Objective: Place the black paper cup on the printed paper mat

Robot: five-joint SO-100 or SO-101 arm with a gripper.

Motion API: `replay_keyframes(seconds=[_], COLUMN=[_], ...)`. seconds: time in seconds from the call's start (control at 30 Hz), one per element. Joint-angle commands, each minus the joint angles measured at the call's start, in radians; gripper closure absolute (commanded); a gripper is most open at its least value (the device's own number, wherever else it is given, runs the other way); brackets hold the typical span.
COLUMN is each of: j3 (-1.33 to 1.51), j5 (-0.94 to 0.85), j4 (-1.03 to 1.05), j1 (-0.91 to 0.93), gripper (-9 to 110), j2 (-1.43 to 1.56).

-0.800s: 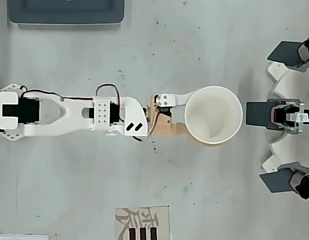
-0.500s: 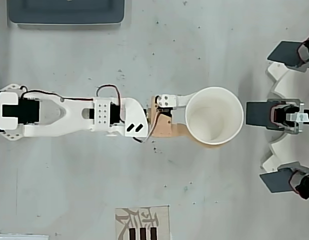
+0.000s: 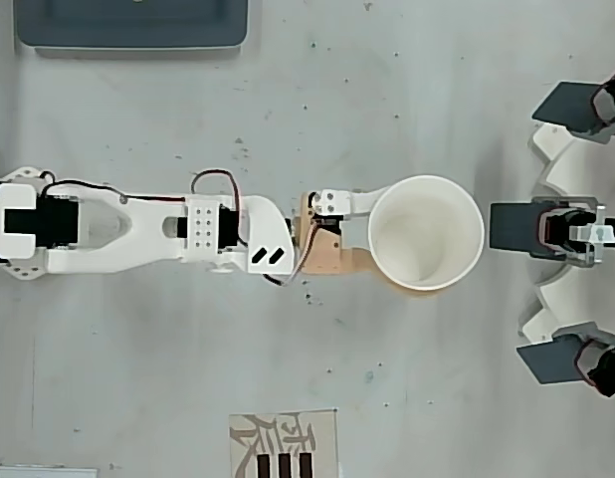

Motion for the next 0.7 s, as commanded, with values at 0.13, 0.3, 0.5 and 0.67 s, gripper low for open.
replay_keyframes(seconds=[0.13,0.3,0.5,0.67], j3=[0.098,0.222,0.39,0.56], j5=[0.0,0.0,0.0,0.0], j4=[0.002,0.002,0.0,-0.031], j1=[0.014,0.017,0.021,0.025], gripper=[90,90,90,90], j2=[0.218,0.342,0.491,0.62])
